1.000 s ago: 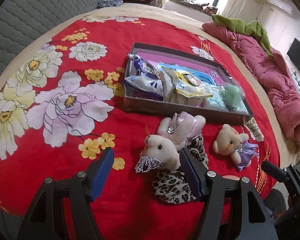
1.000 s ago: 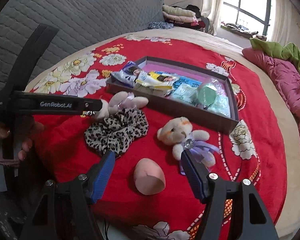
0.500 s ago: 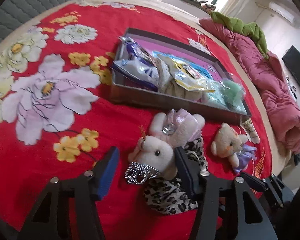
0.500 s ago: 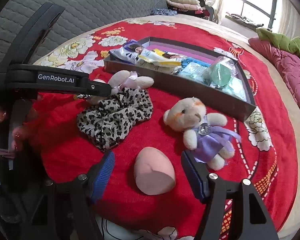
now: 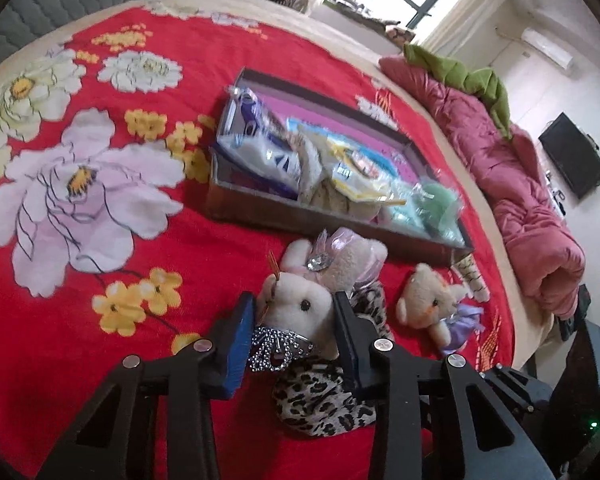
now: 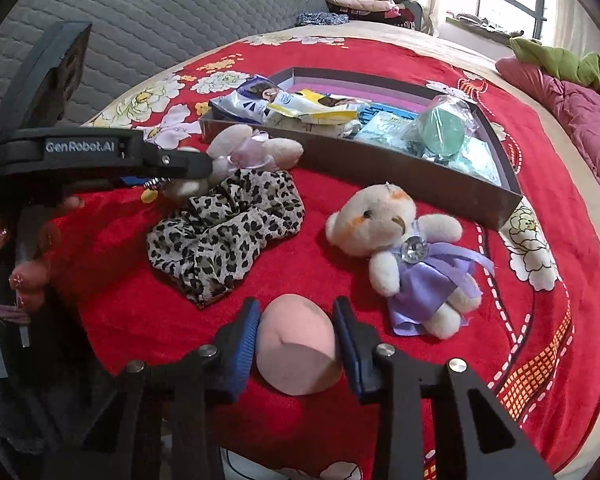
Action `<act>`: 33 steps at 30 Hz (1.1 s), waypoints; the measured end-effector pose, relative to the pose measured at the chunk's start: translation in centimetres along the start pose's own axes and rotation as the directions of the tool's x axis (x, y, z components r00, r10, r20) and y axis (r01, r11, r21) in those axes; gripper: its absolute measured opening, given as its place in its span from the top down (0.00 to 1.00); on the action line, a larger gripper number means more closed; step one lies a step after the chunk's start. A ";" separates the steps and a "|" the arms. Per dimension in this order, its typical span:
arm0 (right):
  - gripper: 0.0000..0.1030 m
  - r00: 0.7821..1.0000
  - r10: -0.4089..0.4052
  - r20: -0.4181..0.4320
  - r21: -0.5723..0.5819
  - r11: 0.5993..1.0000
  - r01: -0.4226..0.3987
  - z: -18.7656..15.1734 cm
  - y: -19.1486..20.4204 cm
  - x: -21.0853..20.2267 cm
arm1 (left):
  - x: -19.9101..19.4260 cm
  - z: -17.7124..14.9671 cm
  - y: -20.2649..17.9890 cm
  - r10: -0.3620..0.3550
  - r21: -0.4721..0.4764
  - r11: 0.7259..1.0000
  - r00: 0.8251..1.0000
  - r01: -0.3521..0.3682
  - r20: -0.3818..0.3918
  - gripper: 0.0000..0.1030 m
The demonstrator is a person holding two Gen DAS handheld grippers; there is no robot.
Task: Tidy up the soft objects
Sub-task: 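Grasp the white plush bunny with left gripper while right grasps pink makeup sponge, then carry the bunny with left gripper while right carries pink sponge into box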
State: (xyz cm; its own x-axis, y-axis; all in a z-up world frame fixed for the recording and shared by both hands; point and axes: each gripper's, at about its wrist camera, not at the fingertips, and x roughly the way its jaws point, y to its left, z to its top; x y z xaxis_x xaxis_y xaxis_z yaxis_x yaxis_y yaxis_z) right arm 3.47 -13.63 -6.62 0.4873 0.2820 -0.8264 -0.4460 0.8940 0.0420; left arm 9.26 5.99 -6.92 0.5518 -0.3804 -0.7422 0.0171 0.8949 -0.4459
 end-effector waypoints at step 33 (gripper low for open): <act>0.64 0.952 -0.079 0.294 0.041 0.997 0.070 8.1 -2.1 -7.1 | -7.7 3.3 -4.2 0.110 0.040 0.991 0.950 -0.127 0.291 0.62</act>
State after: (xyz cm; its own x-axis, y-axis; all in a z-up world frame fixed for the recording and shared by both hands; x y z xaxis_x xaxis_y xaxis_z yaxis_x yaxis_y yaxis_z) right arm 7.04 -14.71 3.68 0.7205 0.3001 -0.6252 -0.3792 0.9253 0.0071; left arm 7.71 5.94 2.35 0.7690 -0.1951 -0.6087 -0.0195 0.9447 -0.3275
